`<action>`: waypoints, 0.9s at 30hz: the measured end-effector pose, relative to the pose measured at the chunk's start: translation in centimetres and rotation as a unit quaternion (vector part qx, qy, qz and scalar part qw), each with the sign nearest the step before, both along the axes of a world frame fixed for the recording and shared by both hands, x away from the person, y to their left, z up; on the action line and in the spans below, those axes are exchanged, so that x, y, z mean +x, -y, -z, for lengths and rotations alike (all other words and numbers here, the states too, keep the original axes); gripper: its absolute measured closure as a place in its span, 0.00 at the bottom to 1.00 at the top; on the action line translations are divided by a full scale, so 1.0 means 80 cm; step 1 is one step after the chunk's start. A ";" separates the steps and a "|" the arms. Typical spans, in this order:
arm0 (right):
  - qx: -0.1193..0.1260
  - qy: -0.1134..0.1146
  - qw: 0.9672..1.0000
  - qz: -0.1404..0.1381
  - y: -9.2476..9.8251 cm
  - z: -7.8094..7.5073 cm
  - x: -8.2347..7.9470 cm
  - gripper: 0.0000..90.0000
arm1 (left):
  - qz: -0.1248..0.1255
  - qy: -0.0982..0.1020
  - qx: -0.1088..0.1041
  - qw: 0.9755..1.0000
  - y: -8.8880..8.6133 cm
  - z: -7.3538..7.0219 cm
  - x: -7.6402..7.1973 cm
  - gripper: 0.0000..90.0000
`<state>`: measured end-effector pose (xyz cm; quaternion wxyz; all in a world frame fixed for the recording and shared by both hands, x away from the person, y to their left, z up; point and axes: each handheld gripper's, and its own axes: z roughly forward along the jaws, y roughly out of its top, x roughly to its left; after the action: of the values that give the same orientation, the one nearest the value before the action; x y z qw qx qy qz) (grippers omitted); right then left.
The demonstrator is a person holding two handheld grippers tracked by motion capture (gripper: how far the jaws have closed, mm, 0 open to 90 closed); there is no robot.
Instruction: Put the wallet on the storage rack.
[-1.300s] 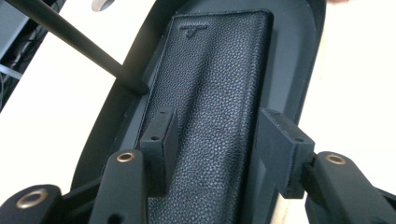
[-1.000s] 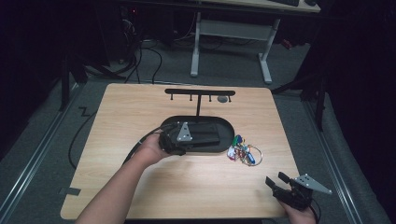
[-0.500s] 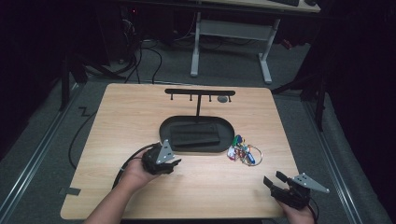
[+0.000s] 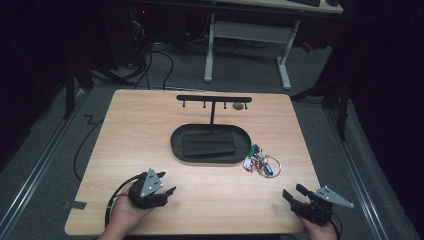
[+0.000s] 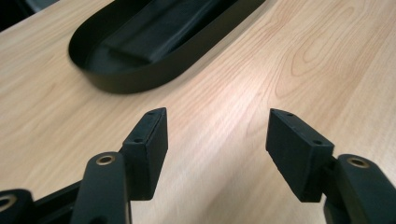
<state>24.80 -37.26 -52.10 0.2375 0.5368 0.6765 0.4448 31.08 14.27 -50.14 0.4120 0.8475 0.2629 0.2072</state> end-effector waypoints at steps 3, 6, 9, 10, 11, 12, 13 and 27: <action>-0.001 0.001 1.000 -0.001 -0.001 0.000 0.000 0.39 | -0.023 0.001 -0.022 0.999 -0.017 0.011 -0.011 0.43; -0.008 0.006 1.000 -0.007 -0.002 -0.002 -0.001 0.38 | -0.027 -0.016 -0.053 0.998 -0.032 0.020 -0.016 0.44; -0.019 0.012 1.000 -0.009 -0.006 -0.004 -0.003 0.38 | -0.025 -0.007 -0.060 0.998 -0.037 0.016 -0.016 0.45; -0.024 0.012 1.000 -0.011 -0.007 -0.004 -0.003 0.38 | -0.026 -0.005 -0.066 0.997 -0.039 0.016 -0.015 0.45; -0.027 0.011 1.000 -0.012 -0.009 -0.004 -0.002 0.38 | -0.027 -0.007 -0.073 0.997 -0.039 0.015 -0.013 0.45; -0.028 0.007 0.999 -0.012 -0.011 -0.005 -0.002 0.38 | -0.025 -0.013 -0.078 0.997 -0.040 0.015 -0.012 0.45; -0.031 0.005 0.999 -0.014 -0.014 -0.006 -0.001 0.38 | -0.024 -0.014 -0.080 0.996 -0.040 0.015 -0.011 0.45; -0.133 -0.155 0.978 -0.047 -0.057 -0.029 0.049 0.36 | -0.006 0.000 -0.079 0.997 -0.042 0.014 -0.012 0.38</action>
<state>28.69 -32.69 -49.77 0.1777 0.5308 0.7824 0.2730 30.09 17.63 -51.25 0.4768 0.8106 0.2833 0.1878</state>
